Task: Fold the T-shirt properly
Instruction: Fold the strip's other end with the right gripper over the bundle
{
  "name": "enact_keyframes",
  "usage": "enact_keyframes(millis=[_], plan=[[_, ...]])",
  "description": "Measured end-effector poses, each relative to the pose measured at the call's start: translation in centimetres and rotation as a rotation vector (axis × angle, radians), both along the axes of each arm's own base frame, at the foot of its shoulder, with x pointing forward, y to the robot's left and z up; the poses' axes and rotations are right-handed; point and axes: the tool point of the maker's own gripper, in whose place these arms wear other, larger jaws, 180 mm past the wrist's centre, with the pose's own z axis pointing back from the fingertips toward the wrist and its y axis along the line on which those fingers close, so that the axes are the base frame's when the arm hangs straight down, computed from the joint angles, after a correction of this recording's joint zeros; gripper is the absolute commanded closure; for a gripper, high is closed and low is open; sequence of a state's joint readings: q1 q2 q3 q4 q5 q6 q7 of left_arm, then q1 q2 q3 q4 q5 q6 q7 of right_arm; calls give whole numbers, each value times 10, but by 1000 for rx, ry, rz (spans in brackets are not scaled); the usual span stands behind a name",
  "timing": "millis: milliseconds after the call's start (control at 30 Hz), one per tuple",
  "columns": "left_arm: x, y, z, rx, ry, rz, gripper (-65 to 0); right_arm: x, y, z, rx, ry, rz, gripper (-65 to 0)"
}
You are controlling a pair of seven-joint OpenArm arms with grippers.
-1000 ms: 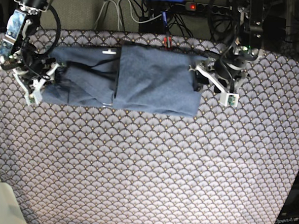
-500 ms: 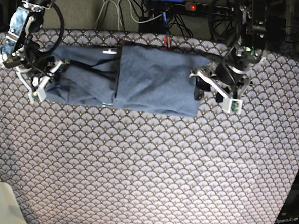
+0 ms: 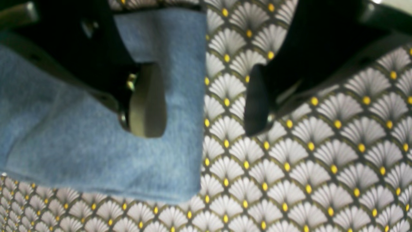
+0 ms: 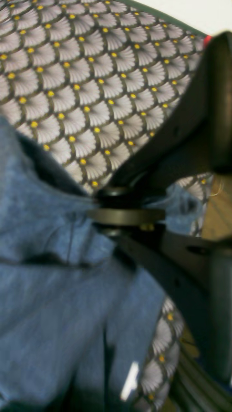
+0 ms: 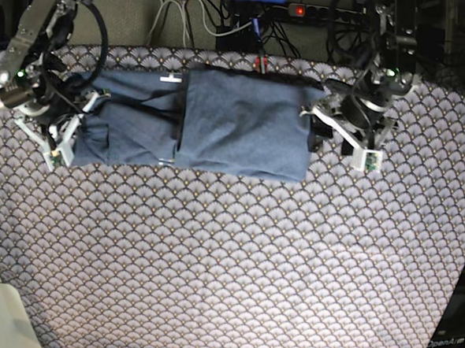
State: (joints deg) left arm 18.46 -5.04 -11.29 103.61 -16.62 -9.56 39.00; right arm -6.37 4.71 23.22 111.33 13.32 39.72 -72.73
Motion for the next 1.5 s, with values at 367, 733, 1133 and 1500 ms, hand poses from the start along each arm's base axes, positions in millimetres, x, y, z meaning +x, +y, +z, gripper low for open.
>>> enact_keyframes(millis=[367,733,1133,1500], plan=[[-12,86,5,73,-4,218,-381,1,59,-3,86,20,82,0],[-41,123,-1,116,44,312,-381,8,121,10,233,-32,196,0],[-49,128,-4,128,60,323,-381,4,193,36,458,-89,397,0],[-67,127,-11,135,101,319,-381,2,266,57,610,-148,568,0]])
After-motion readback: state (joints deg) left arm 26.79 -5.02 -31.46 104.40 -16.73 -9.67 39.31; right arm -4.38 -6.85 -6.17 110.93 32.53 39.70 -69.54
